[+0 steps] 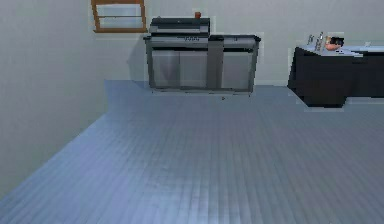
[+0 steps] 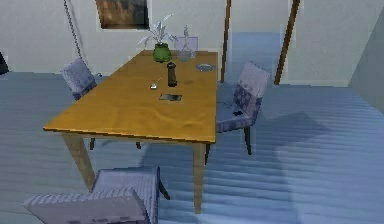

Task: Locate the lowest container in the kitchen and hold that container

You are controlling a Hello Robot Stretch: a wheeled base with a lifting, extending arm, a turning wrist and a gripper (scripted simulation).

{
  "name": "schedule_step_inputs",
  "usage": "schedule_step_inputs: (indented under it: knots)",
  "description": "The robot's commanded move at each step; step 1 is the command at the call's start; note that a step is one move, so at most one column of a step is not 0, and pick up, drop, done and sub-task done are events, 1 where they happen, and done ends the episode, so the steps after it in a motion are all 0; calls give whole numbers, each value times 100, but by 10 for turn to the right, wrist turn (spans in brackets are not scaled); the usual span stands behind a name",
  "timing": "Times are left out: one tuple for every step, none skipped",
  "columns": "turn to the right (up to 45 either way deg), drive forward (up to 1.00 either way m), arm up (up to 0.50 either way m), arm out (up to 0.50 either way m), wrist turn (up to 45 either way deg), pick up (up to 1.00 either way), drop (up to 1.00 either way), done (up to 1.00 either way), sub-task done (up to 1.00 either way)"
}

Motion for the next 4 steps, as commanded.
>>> schedule_step_inputs:
  knots:
    - [90, 0, 0, 0, 0, 0, 0, 0, 0]
    - [0, 70, 0, 0, 0, 0, 0, 0, 0]
    - [180, 0, 0, 0, 0, 0, 0, 0, 0]
    - [0, 100, 0, 0, 0, 0, 0, 0, 0]
